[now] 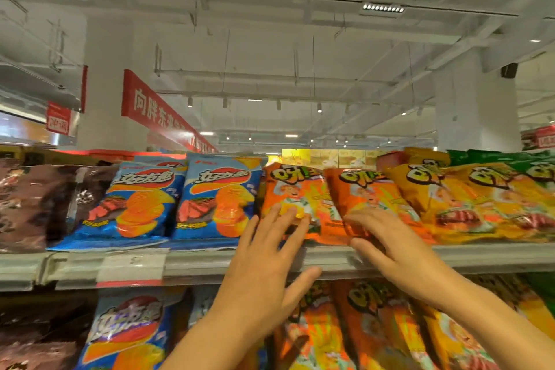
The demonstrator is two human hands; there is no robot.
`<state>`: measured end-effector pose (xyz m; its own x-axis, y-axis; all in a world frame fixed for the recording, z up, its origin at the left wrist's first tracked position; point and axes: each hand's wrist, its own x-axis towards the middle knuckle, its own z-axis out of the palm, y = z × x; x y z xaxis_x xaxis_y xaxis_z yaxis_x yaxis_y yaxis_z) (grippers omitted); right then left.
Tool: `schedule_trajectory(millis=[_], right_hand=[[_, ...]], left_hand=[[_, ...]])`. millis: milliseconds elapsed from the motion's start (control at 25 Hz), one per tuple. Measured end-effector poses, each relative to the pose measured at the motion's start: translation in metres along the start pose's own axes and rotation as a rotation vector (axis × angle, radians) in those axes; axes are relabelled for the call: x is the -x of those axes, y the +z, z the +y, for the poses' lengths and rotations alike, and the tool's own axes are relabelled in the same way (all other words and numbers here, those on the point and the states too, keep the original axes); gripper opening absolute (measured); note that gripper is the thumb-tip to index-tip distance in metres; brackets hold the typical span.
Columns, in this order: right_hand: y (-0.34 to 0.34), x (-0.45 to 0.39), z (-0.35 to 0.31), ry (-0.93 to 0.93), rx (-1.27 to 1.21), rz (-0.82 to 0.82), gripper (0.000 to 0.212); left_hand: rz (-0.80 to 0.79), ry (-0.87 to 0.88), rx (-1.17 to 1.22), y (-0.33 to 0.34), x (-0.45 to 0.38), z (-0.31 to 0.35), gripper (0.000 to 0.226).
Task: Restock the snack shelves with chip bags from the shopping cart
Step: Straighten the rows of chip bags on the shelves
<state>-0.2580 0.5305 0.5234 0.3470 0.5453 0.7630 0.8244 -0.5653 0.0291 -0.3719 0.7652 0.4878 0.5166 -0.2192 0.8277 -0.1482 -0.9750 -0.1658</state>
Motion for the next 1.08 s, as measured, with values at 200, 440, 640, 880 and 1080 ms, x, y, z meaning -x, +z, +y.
schedule_trajectory(millis=[200, 440, 640, 880, 1080], right_hand=[[-0.001, 0.017, 0.040, -0.024, 0.054, -0.111, 0.060], [0.014, 0.002, 0.032, -0.112, 0.079, -0.238, 0.068], [0.013, -0.003, 0.027, -0.121, 0.060, -0.248, 0.067], [-0.017, 0.007, 0.064, -0.030, 0.002, -0.075, 0.066], [-0.014, 0.008, 0.090, 0.135, 0.081, -0.248, 0.076]], left_hand=[[-0.061, -0.124, -0.110, 0.033, -0.033, 0.037, 0.074], [-0.090, -0.229, -0.202, 0.040, -0.035, 0.044, 0.069], [-0.021, -0.266, -0.201, 0.038, -0.060, 0.044, 0.070], [0.154, -0.208, -0.149, 0.044, -0.080, 0.052, 0.068], [0.206, -0.021, 0.000, 0.063, -0.118, 0.090, 0.057]])
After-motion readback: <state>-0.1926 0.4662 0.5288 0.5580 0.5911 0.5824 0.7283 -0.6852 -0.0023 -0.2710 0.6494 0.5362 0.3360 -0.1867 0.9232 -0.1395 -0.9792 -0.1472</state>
